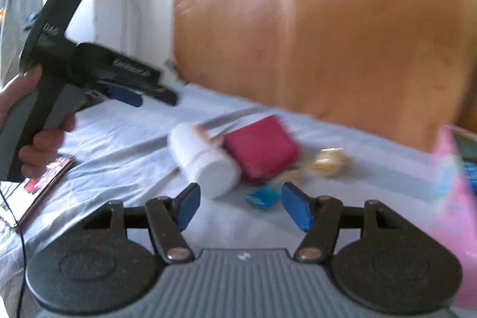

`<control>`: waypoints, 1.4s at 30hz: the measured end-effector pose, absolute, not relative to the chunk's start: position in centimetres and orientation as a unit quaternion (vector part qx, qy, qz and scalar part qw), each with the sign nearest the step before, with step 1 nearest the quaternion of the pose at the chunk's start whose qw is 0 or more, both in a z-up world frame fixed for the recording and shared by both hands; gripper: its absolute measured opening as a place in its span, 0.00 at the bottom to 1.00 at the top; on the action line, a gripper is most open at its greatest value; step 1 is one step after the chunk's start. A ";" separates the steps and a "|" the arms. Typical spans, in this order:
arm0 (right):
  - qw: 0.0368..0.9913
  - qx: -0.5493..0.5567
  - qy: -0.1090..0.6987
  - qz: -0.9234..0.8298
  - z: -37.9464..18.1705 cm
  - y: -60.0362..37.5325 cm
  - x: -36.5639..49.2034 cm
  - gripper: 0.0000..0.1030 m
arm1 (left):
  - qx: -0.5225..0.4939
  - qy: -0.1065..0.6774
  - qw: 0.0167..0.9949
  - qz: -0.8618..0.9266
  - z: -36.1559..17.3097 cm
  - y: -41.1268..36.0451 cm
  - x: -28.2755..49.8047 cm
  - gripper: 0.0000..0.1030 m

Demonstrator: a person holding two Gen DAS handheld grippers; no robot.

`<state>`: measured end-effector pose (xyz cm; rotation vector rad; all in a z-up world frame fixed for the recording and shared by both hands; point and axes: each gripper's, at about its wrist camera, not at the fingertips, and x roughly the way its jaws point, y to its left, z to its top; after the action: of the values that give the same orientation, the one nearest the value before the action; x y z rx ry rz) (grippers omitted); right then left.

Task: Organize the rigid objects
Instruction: 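Grasp the white pill bottle with the right tool, then carry the pill bottle into the pink tin and release it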

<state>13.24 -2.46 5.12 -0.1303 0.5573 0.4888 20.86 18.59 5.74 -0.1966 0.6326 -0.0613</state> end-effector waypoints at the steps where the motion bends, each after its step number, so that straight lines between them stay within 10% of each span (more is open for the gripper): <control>1: 0.926 -0.065 0.280 0.246 4.6 -1.5 13.8 0.60 | -0.109 0.310 0.944 -0.037 5.1 18.7 21.2 0.93; 5: 0.917 -0.068 0.303 0.252 3.0 1.2 16.5 0.61 | -0.141 0.336 0.929 -0.063 2.9 18.4 23.4 0.92; 9: 0.904 -0.046 0.324 0.274 1.9 2.1 19.0 0.58 | -0.173 0.348 0.916 -0.096 2.1 17.6 23.8 0.66; 42: 0.980 0.042 0.195 0.011 8.7 -32.4 11.1 0.55 | 0.077 0.249 0.921 -0.290 9.3 -22.8 24.1 0.60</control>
<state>11.08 -32.44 8.67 0.0852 0.3932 0.0215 24.09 -22.76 9.34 0.1590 0.5121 -0.5963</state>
